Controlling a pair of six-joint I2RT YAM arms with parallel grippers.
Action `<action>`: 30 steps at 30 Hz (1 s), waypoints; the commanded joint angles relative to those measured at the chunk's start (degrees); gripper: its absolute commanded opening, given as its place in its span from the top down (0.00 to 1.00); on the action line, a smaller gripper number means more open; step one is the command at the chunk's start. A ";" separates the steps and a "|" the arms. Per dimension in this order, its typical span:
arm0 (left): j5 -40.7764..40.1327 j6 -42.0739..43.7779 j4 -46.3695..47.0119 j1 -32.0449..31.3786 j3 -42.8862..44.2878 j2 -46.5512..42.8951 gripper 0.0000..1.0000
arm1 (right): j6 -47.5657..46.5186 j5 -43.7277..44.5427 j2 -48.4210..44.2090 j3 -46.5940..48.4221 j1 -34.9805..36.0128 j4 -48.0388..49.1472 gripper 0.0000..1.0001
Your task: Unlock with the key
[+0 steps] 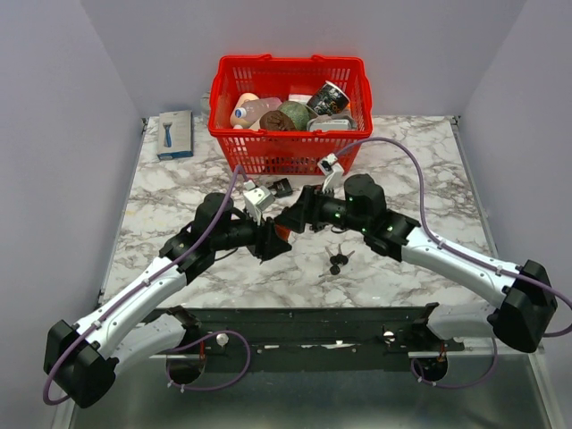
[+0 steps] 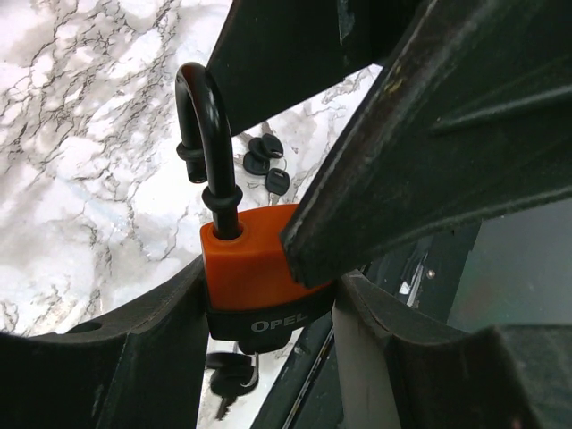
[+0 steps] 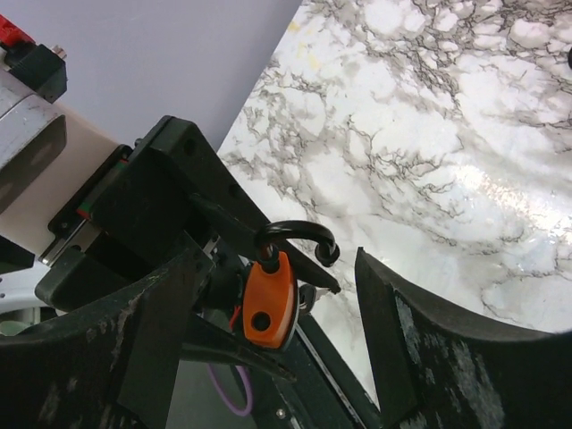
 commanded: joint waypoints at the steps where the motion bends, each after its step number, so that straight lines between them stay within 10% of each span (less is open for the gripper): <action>1: 0.30 0.28 2.04 0.08 0.60 -1.14 1.00 | 1.36 3.60 1.62 3.76 1.05 -0.82 0.21; 13: 2.93 -0.60 3.53 0.08 -0.02 -1.05 1.00 | 2.15 -1.50 7.60 5.97 2.11 3.57 0.25; 30: 7.24 -6.22 11.52 0.08 -2.04 -0.17 1.00 | 3.56 -2.47 8.22 2.28 0.62 8.23 0.93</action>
